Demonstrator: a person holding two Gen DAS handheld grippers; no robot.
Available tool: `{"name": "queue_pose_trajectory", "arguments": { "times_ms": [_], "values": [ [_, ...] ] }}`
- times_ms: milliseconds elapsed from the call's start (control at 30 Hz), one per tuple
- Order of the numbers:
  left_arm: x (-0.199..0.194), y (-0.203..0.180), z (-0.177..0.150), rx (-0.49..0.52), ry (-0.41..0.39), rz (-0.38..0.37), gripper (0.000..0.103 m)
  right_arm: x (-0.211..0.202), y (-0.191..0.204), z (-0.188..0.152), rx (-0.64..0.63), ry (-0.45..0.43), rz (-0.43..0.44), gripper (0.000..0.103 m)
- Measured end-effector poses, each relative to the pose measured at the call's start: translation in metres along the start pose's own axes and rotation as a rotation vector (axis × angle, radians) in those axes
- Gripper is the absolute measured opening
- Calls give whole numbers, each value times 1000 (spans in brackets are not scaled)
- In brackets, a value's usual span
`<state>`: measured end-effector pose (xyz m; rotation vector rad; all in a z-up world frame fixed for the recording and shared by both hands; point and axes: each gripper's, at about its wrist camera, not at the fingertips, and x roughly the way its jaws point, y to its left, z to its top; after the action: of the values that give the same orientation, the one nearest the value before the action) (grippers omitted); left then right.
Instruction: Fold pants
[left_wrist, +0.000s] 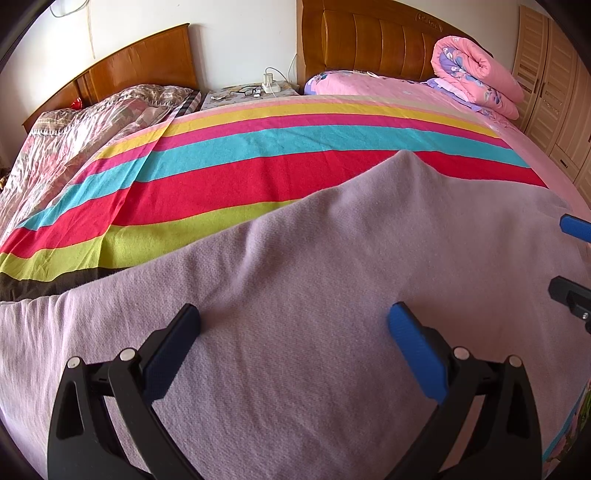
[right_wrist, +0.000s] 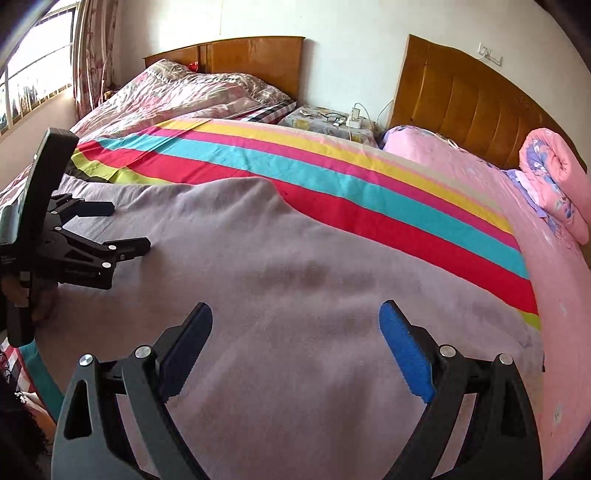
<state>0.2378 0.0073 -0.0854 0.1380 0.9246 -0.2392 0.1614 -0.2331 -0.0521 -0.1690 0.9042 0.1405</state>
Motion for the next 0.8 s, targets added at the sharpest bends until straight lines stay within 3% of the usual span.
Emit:
{"name": "queue_pose_trajectory", "arguments": {
  "times_ms": [67, 267, 667, 733, 800],
  "values": [
    [0, 0, -1, -2, -1, -3, 102, 18, -2, -9, 7, 56, -38, 88],
    [0, 1, -1, -2, -1, -6, 102, 24, -33, -19, 171, 52, 40, 90],
    [-1, 1, -1, -4, -1, -11, 102, 30, -29, -16, 156, 69, 12, 92],
    [-3, 4, -2, -10, -1, -35, 102, 31, -27, -14, 152, 83, 0, 92],
    [-14, 16, -3, -62, -8, -109, 102, 31, -22, -7, 151, 127, -41, 92]
  ]
}}
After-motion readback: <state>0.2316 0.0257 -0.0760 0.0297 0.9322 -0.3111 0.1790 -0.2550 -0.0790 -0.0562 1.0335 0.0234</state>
